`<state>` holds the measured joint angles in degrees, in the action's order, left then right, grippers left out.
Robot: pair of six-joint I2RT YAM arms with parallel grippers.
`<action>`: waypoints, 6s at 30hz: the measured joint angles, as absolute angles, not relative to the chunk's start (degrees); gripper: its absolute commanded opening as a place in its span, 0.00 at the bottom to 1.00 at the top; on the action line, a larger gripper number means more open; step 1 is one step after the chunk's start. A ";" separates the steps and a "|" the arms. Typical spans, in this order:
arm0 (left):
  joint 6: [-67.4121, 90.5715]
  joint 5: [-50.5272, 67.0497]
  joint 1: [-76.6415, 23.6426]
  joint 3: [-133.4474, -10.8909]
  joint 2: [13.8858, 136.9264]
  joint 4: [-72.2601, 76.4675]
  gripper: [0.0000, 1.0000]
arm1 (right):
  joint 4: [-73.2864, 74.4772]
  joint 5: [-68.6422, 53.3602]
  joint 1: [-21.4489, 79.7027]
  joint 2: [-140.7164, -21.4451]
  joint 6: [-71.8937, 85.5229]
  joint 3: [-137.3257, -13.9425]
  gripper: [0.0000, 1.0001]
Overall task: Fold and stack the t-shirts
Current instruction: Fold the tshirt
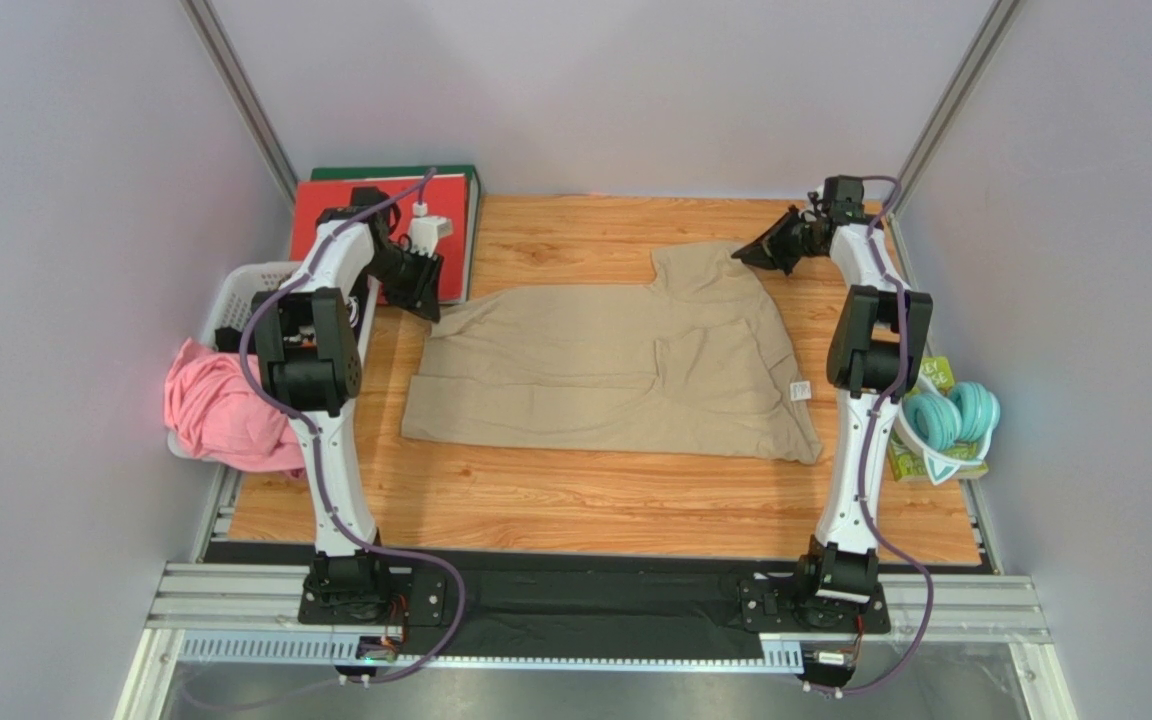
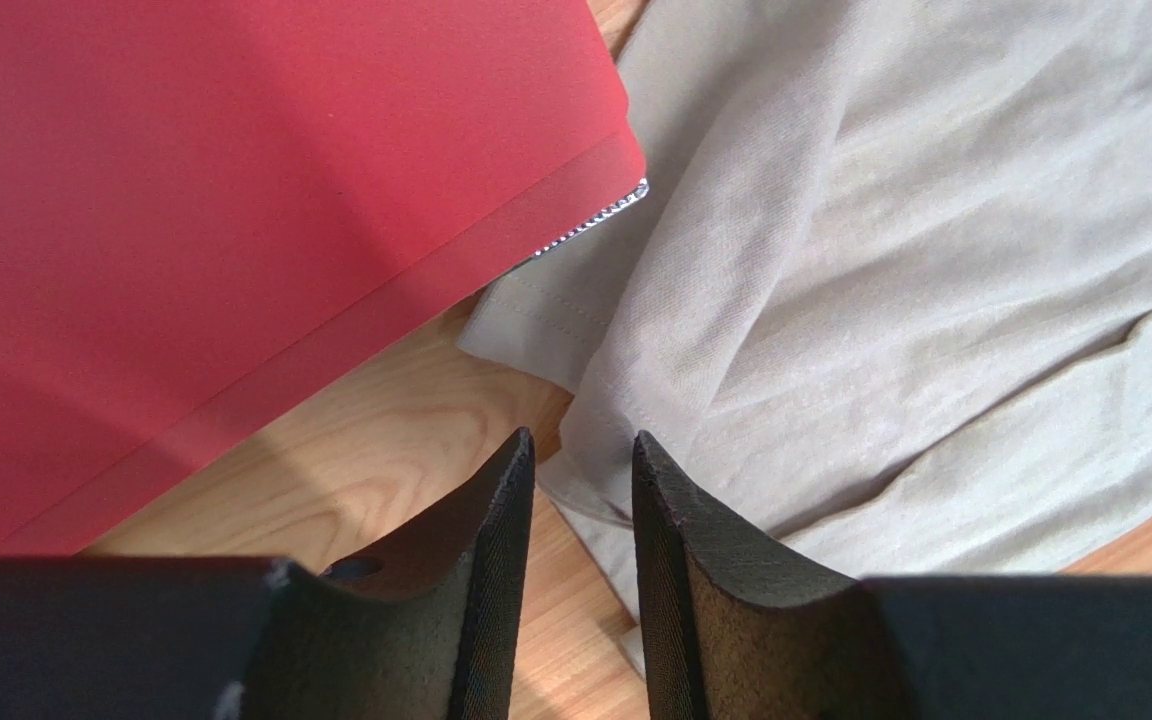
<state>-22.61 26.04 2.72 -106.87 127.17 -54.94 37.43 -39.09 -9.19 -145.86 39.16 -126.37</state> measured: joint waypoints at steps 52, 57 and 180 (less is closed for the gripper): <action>-23.33 27.00 5.87 -98.80 112.97 -56.53 0.00 | 35.51 -43.29 -10.50 -127.50 41.36 -112.44 0.00; -24.03 27.42 6.33 -94.00 107.31 -55.92 0.00 | 37.95 -40.60 -9.98 -118.63 38.19 -102.30 0.00; -24.60 24.88 4.14 -71.16 102.89 -48.29 0.58 | 51.07 -27.22 5.17 -117.54 32.95 -100.25 0.00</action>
